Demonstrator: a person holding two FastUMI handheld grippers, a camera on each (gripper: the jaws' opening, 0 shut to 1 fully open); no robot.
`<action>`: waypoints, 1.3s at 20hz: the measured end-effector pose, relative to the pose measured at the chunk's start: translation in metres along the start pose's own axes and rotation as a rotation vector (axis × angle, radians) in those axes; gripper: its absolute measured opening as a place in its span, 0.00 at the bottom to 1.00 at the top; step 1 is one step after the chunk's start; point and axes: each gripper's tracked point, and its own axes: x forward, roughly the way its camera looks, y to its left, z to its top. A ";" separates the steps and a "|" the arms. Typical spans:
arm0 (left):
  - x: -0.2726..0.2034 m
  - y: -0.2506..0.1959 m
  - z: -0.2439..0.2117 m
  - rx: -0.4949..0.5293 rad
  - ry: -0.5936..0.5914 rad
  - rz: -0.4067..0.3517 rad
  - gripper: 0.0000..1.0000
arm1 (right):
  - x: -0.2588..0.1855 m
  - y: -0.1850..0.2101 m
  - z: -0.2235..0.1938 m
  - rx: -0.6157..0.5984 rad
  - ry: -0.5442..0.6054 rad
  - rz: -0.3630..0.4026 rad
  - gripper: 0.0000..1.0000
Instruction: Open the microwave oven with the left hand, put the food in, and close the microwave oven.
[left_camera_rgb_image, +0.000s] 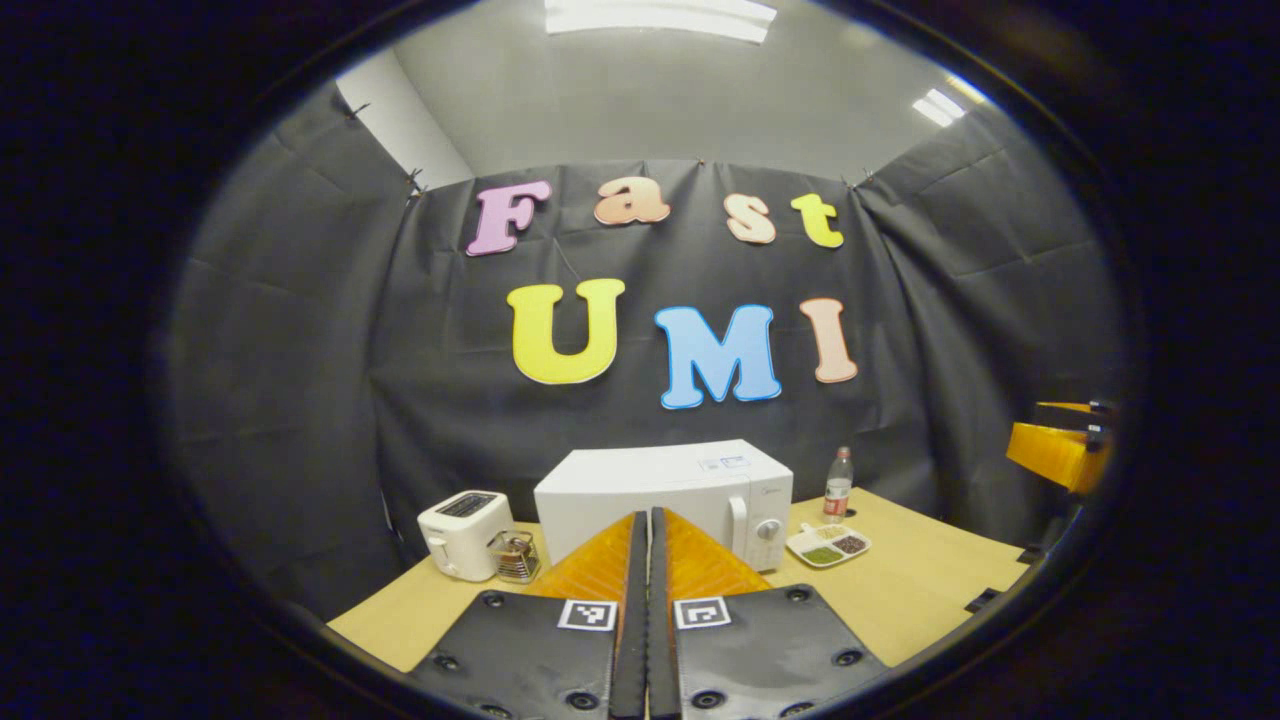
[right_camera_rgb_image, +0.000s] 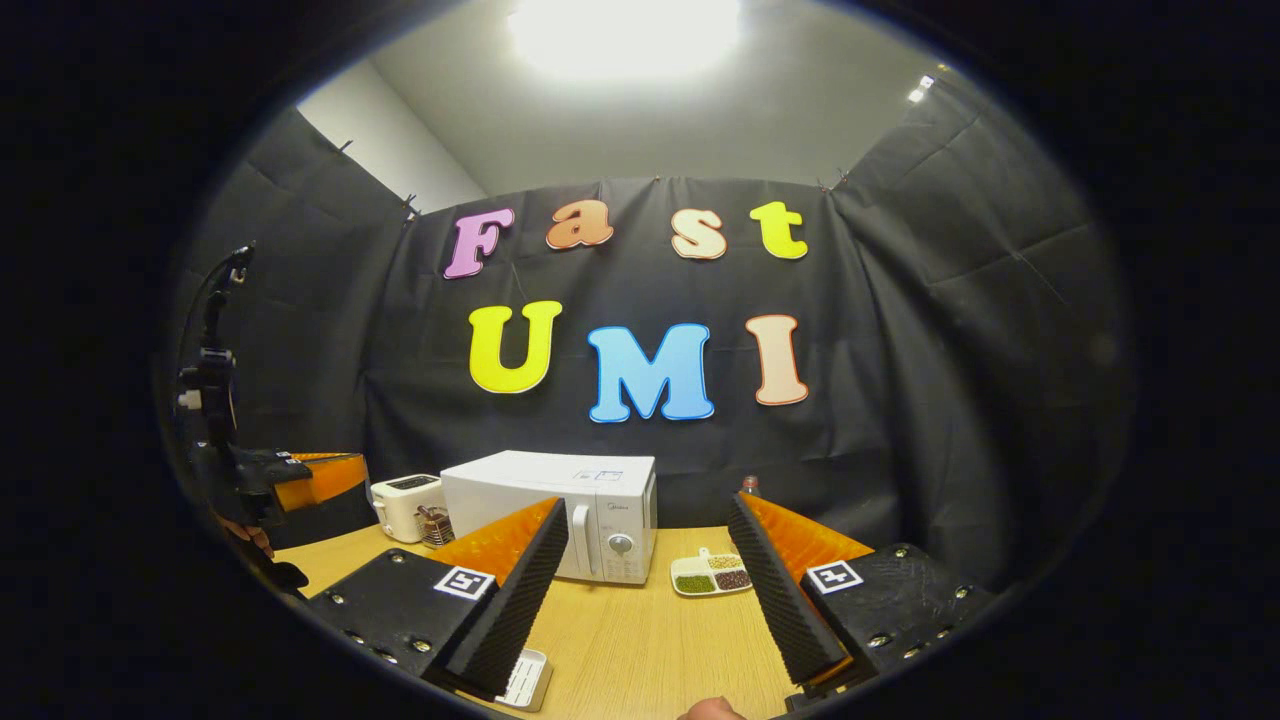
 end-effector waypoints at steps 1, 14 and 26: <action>-0.005 0.006 0.000 0.007 -0.002 0.005 0.07 | 0.000 0.002 0.001 -0.001 -0.001 -0.003 0.97; -0.041 0.055 0.001 -0.014 0.000 0.028 0.59 | 0.000 0.043 0.010 -0.005 -0.021 -0.005 0.98; -0.047 0.083 0.013 -0.002 -0.059 0.095 1.00 | 0.003 0.055 0.012 -0.019 -0.013 0.000 0.98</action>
